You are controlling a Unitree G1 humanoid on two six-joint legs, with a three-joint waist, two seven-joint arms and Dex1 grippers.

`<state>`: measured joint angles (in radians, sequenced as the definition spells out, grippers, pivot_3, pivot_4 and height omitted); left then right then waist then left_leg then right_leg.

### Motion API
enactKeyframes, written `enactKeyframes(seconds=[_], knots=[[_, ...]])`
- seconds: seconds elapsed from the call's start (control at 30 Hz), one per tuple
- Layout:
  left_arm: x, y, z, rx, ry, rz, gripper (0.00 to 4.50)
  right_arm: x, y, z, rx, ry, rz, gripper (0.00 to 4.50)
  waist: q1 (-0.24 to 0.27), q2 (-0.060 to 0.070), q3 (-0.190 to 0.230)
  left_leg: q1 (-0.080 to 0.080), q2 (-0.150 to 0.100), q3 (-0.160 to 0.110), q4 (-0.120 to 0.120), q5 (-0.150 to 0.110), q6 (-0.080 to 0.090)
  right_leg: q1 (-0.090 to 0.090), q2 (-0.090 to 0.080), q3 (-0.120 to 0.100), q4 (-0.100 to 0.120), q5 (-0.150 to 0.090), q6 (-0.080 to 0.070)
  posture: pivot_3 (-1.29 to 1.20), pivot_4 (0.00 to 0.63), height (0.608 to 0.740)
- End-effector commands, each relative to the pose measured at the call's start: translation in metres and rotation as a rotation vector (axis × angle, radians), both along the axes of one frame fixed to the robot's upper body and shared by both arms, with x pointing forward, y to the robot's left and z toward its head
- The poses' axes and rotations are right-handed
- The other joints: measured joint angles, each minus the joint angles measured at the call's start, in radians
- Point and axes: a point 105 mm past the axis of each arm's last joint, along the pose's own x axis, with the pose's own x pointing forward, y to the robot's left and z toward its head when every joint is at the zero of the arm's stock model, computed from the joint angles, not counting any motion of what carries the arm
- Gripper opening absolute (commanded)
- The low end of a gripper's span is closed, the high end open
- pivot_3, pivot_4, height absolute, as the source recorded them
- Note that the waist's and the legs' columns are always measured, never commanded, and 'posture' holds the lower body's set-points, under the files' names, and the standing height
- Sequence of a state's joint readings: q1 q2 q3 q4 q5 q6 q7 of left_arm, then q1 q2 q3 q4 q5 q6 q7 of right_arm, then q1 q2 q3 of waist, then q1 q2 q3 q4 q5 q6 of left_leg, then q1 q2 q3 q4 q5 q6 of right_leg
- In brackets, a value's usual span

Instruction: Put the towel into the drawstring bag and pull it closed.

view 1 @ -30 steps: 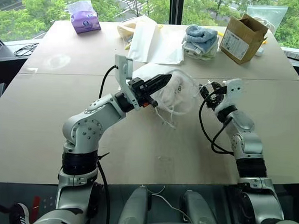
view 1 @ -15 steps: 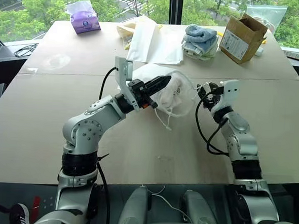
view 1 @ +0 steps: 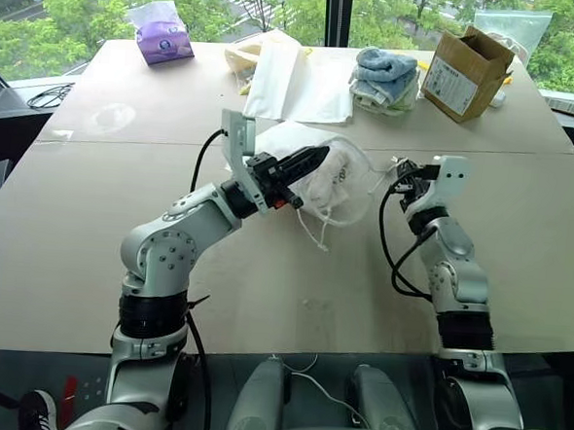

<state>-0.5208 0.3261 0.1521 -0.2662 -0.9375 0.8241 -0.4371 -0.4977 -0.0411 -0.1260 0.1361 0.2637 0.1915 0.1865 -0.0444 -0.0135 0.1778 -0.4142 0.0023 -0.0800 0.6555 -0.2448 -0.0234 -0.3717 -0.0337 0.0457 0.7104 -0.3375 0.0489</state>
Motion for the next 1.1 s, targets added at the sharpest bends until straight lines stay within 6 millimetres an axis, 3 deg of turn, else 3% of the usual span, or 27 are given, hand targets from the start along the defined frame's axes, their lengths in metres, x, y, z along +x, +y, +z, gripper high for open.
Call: enactKeyframes(seconds=[0.03,0.23,0.27,0.3,0.37,0.6,0.73,0.83,1.1], knots=[[-0.001,0.001,0.009,0.011,-0.047,0.010,0.00,-0.004,-0.014,0.037,0.040,-0.111,-0.038,0.08,0.000,0.000,0.000,0.000,0.000,0.000,0.000,0.000,0.000,0.000,0.000,0.000,0.000,0.000,0.000,0.00,0.150,0.740],[0.015,-0.010,0.005,0.145,-0.148,0.032,0.00,-0.006,-0.015,0.058,0.044,-0.147,-0.033,0.08,0.001,0.000,0.000,0.000,0.000,0.000,0.000,0.000,0.000,0.000,0.001,0.000,0.000,0.000,0.000,0.00,0.150,0.740],[0.017,-0.013,0.007,0.144,-0.156,0.028,0.62,-0.007,-0.015,0.058,0.041,-0.145,-0.034,0.00,0.001,0.000,0.000,0.000,0.000,0.000,0.000,0.000,0.000,0.000,0.001,0.000,0.000,0.000,0.000,0.00,0.150,0.740],[0.015,-0.017,0.007,0.140,-0.156,0.009,0.85,-0.007,-0.015,0.057,0.035,-0.142,-0.036,0.00,0.001,0.000,0.000,0.000,0.000,0.000,0.000,0.000,0.000,0.000,0.001,0.000,0.000,0.000,0.000,0.00,0.150,0.740],[0.009,-0.020,0.005,0.134,-0.151,-0.032,1.82,-0.008,-0.017,0.056,0.027,-0.137,-0.041,0.00,0.000,0.000,0.000,0.000,0.000,0.001,-0.001,0.000,0.000,0.000,0.000,0.000,0.000,0.000,0.000,0.00,0.150,0.740],[-0.031,-0.001,-0.039,0.237,-0.056,-0.132,1.82,-0.011,-0.021,0.052,0.017,-0.128,-0.061,0.00,-0.027,0.000,0.000,-0.001,0.001,0.003,-0.004,0.000,0.000,-0.004,0.000,0.004,0.001,0.000,0.000,0.00,0.150,0.740],[-0.054,0.003,-0.060,0.379,-0.075,-0.216,1.82,-0.011,-0.017,0.051,0.010,-0.128,-0.050,0.00,-0.023,0.001,0.000,0.000,0.001,0.004,-0.003,0.000,0.000,-0.004,0.001,0.004,0.001,0.000,0.000,0.00,0.150,0.740],[-0.052,0.001,-0.082,0.506,-0.124,-0.210,1.82,-0.010,-0.014,0.052,0.007,-0.129,-0.042,0.00,-0.018,0.001,0.000,0.000,0.000,0.004,-0.003,0.000,0.000,-0.003,0.000,0.005,0.001,0.000,0.000,0.00,0.150,0.740],[-0.044,-0.031,-0.105,0.543,-0.151,-0.249,1.82,-0.011,-0.010,0.055,0.004,-0.135,-0.030,0.00,-0.009,0.001,0.000,0.000,0.000,0.004,-0.003,0.000,0.000,-0.004,0.001,0.004,0.001,0.000,0.000,0.00,0.150,0.740]])
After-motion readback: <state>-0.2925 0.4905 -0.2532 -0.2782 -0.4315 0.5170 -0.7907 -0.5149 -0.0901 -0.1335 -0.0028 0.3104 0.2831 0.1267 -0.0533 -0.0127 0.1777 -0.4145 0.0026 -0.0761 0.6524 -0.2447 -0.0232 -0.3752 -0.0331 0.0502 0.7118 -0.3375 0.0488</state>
